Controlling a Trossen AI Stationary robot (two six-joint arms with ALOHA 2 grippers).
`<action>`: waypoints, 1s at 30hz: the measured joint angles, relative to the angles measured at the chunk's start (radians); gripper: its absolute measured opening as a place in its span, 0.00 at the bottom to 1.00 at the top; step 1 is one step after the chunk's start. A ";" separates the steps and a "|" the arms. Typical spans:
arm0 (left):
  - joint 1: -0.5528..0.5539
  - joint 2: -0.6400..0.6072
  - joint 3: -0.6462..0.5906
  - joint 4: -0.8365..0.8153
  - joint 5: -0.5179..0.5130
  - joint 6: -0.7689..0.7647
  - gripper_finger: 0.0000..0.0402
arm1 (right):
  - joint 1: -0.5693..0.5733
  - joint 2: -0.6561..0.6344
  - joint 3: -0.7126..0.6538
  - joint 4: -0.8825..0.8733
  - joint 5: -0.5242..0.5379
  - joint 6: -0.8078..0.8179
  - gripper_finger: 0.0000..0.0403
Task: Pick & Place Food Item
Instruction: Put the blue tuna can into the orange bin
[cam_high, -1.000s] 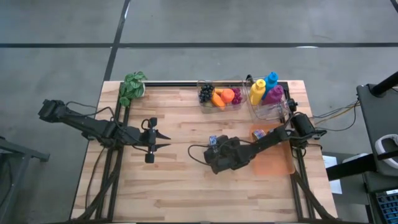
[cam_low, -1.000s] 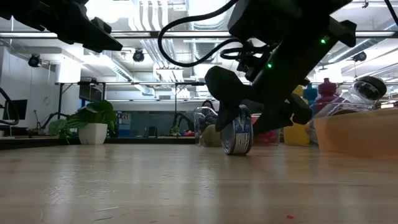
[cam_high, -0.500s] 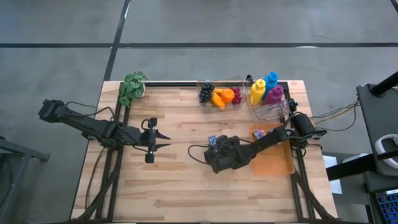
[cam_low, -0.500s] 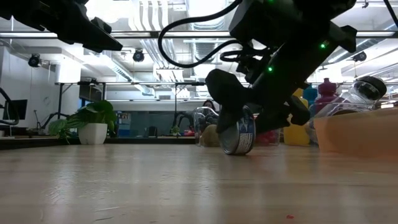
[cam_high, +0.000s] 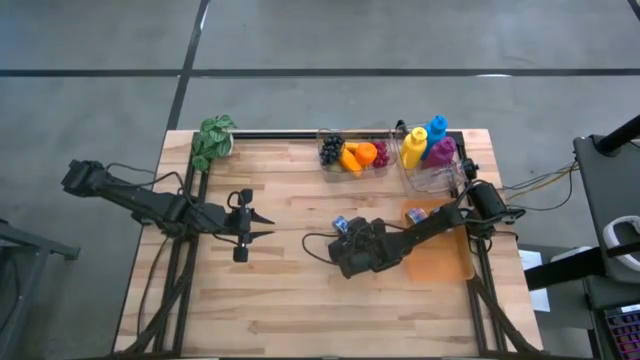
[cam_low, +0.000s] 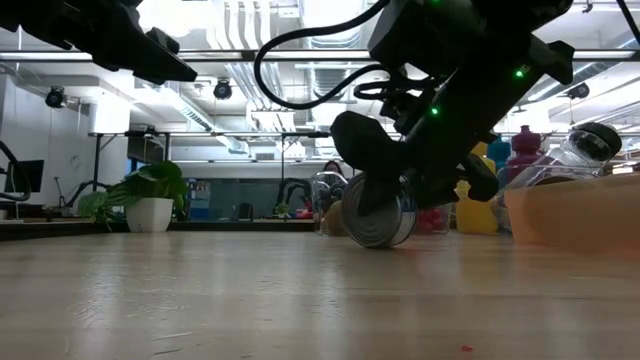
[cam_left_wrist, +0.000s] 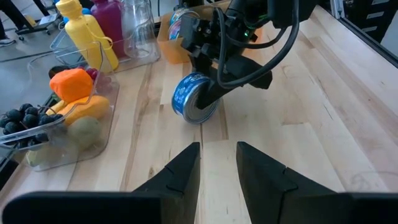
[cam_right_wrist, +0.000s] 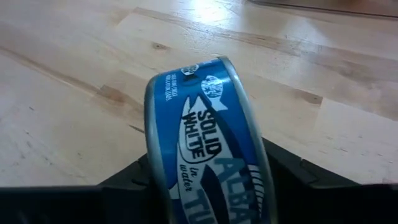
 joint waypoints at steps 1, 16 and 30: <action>0.000 0.000 0.000 0.000 0.000 0.000 0.27 | 0.000 0.000 0.000 0.000 0.000 0.000 0.44; 0.000 0.000 0.000 0.000 0.000 0.000 0.27 | 0.000 0.000 0.000 -0.007 -0.002 0.002 0.30; 0.000 0.000 0.000 0.000 0.000 0.000 0.27 | 0.005 0.000 0.001 -0.015 0.000 -0.002 0.30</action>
